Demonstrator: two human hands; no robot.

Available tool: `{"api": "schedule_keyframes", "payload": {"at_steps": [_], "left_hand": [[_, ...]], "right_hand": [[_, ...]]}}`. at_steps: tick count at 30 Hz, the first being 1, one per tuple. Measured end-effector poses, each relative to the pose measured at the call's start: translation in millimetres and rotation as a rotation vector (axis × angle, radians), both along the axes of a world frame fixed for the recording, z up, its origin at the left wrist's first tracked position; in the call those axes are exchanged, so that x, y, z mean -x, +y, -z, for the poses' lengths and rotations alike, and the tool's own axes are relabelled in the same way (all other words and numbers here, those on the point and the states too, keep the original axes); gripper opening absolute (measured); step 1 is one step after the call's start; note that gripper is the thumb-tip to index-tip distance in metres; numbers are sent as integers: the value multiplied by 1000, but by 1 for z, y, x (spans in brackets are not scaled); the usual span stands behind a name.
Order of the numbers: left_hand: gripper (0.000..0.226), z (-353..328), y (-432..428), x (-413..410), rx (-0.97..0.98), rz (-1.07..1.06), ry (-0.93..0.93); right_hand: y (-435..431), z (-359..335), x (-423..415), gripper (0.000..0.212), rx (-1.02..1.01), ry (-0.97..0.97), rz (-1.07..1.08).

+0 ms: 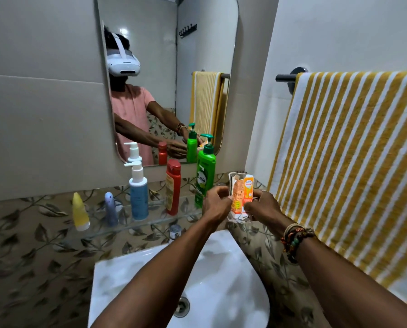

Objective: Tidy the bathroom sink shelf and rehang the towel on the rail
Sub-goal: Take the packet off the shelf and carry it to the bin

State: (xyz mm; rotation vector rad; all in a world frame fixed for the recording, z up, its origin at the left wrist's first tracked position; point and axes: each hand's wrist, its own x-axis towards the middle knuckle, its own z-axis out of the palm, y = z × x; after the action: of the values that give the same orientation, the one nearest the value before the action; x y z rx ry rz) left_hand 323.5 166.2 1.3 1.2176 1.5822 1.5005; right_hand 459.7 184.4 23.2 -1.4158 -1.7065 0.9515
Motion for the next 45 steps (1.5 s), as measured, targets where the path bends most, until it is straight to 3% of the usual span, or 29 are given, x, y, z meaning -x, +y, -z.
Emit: {"api": "schedule_keyframes", "payload": {"at_steps": [19,27,37,42,45], "left_hand": [[35,11,-81,-58,22,-181,-54],[24,18,-128,-49,29,-314,-63],[37,5,-177,-26,-4,-397,-106],[20,5,-221,-8,-31,-418,-123],[22,10,-257,8,-34,-445,-147]], "right_hand": [[-44,19,-57,28,1,69,-246],[-75,32,-42,31,13,116,-352],[-114,16,-18,27,11,170,-454],[-148,17,5,25,25,169,-511],[-180,18,23,27,42,180,-539]]}}
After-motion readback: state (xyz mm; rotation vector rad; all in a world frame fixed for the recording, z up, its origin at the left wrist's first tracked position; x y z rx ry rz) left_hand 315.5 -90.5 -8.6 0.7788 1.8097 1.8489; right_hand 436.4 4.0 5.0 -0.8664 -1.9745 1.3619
